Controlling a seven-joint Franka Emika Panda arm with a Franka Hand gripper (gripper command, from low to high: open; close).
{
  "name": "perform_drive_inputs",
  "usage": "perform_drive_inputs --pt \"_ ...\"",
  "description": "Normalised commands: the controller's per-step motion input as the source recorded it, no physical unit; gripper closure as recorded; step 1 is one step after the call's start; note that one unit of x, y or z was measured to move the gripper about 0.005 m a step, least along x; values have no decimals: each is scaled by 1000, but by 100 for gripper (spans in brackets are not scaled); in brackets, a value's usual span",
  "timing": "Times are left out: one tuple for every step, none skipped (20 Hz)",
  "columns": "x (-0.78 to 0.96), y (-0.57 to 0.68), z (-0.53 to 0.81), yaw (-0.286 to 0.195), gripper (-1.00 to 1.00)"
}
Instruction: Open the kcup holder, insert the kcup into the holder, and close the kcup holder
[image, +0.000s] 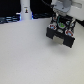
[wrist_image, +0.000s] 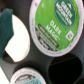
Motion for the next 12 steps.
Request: perform_drive_inputs --pt "353 -198 510 47 -100" --pt "375 -257 587 40 -100" --pt "391 -269 639 41 -100" --pt "469 -369 608 49 -100" --pt "491 -394 566 46 -100" --pt "500 -410 562 44 -100" --pt "515 -428 544 41 -100" --pt "540 -443 521 35 -100" --pt "549 -451 496 33 -100" --pt "547 -456 428 37 -100" --pt "558 -468 387 32 -100" --pt "568 -475 367 24 -100"
